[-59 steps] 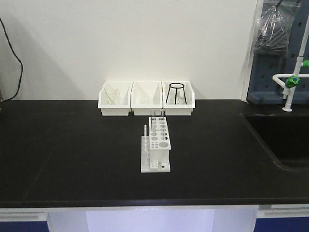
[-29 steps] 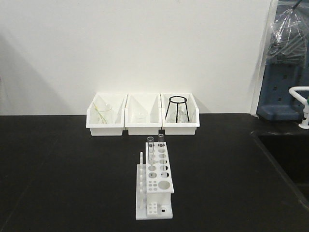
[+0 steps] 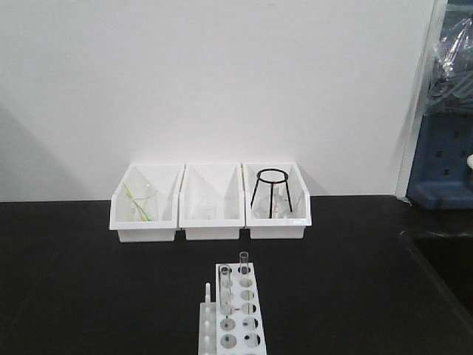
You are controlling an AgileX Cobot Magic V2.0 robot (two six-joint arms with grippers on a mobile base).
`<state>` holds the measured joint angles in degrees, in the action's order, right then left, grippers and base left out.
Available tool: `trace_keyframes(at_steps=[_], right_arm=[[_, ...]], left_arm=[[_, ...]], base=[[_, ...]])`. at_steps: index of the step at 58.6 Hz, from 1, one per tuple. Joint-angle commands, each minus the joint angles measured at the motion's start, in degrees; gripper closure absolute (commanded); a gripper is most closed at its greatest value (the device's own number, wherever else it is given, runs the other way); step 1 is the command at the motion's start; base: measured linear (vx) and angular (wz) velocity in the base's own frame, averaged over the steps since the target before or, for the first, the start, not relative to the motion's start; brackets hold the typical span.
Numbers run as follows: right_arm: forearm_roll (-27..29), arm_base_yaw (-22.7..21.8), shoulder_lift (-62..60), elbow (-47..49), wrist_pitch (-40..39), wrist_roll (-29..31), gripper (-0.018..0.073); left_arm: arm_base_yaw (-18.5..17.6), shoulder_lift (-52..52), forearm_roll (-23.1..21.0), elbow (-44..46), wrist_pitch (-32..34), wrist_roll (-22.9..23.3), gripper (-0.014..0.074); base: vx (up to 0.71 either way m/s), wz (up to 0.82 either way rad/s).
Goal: Flip and reinsert test tube from rack
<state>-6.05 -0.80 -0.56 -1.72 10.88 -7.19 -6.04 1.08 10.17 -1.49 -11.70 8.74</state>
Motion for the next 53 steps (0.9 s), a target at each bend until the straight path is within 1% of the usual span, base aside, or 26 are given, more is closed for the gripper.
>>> trace_keyframes(at_steps=[1, 24, 53], right_arm=[[-0.2, -0.3, -0.8, -0.2, -4.6, 0.3, 0.057], [-0.2, -0.3, -0.8, -0.2, -4.6, 0.3, 0.057], [0.1, -0.3, -0.8, -0.2, -5.3, 0.2, 0.057]], left_arm=[[0.0, 0.4, -0.3, 0.2, 4.7, 0.5, 0.0602], [0.0, 0.4, -0.3, 0.2, 4.7, 0.5, 0.0602], [0.0, 0.4, -0.3, 0.2, 4.7, 0.5, 0.0602]], base=[[0.28, -0.02], [0.2, 0.01], [0.02, 0.0]])
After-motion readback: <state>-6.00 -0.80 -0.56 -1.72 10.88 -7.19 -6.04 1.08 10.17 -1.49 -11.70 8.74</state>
